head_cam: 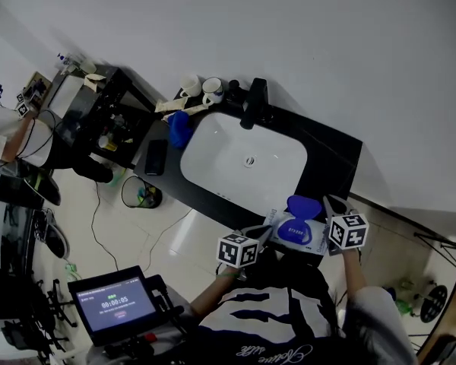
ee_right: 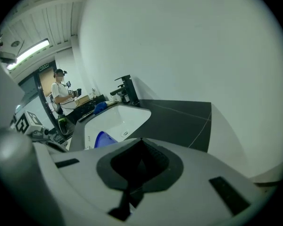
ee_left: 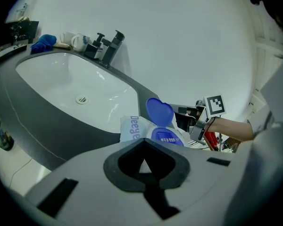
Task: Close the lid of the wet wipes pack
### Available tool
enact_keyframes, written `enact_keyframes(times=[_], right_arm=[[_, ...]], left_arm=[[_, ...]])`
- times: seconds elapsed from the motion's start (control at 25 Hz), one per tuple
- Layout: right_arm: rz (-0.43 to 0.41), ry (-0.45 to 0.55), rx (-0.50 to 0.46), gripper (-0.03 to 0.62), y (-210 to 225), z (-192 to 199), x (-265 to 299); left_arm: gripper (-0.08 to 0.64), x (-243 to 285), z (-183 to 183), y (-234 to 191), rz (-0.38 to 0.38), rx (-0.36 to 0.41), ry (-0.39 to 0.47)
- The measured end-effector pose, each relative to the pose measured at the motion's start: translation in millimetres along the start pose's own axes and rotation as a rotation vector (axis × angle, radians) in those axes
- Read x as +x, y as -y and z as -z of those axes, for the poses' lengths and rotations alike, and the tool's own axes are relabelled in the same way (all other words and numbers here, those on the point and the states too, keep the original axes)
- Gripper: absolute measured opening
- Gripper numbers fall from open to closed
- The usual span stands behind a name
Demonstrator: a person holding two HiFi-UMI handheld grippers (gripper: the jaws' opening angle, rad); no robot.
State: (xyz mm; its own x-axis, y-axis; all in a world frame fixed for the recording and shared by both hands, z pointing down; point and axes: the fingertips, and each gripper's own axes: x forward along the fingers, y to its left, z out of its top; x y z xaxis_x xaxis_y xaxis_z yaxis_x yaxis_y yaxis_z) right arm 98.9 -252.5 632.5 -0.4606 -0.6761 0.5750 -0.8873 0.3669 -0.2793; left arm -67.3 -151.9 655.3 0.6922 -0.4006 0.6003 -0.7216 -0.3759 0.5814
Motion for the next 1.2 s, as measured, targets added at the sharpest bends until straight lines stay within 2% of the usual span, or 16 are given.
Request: enact_keyframes(times=[0.12,0.24,0.48,0.68,0.88,1.2], right_arm=[[-0.034,-0.036,-0.008,-0.005,-3,3,9],[-0.072,-0.030,0.013,-0.004,-12,1,4],[-0.126,-0.038,0.004,-0.003,-51,6,-24],[-0.186,-0.063,0.016,-0.003,-86,28,-38],[-0.174,-0.150,-0.032,-0.003,-108,60,-37],[-0.059,-0.216,-0.133,-0.003,-105,84,-30]], left_arm=[[0.000,0,-3,-3,-0.022,-0.021,0.016],[0.001,0,-3,-5,-0.036,-0.037,0.022],[0.000,-4,-5,-7,-0.050,-0.048,0.040],[0.000,-7,-5,-10,-0.071,-0.035,0.057],[0.000,-14,-9,-11,-0.076,-0.019,0.079],[0.000,-21,-5,3,-0.031,0.026,0.085]])
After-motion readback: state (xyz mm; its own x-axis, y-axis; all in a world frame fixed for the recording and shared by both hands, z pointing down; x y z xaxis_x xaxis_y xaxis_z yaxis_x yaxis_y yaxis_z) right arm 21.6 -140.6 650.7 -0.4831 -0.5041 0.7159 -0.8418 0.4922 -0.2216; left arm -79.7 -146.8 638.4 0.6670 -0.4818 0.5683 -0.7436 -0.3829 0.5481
